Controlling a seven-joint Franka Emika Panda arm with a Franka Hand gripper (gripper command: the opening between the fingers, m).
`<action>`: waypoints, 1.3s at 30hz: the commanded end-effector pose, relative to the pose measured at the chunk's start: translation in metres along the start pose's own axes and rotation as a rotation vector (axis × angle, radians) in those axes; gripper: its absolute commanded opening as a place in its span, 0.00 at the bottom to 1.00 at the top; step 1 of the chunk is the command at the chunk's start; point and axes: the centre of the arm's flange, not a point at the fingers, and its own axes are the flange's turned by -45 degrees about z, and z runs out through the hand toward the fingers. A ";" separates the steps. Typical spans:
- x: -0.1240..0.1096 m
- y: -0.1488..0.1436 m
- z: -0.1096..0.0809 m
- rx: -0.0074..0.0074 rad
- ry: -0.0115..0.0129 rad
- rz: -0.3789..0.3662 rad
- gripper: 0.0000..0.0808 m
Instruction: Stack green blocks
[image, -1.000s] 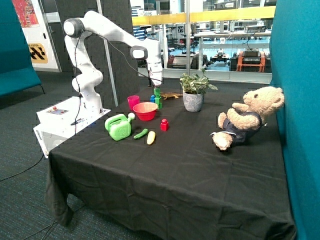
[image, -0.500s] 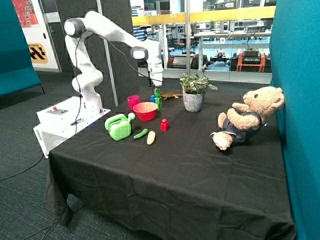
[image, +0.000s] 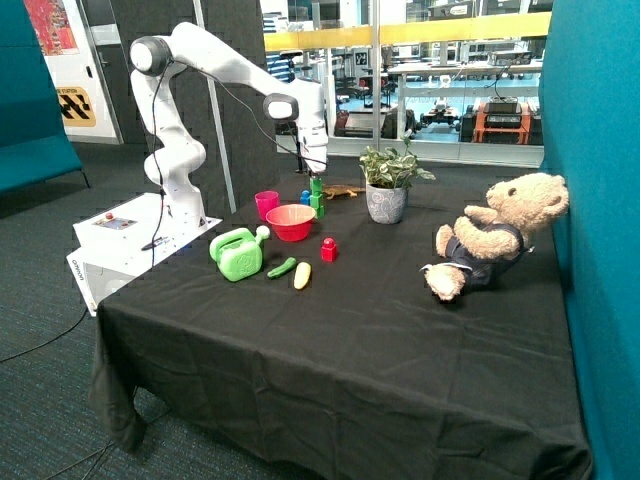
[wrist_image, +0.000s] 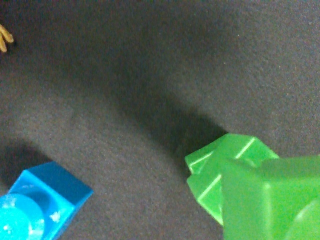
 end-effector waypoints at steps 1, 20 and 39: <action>0.000 0.001 0.001 -0.0015 -0.0025 0.009 0.00; -0.004 0.007 0.005 -0.0015 -0.0025 0.016 0.00; -0.002 0.003 0.013 -0.0015 -0.0025 0.015 0.00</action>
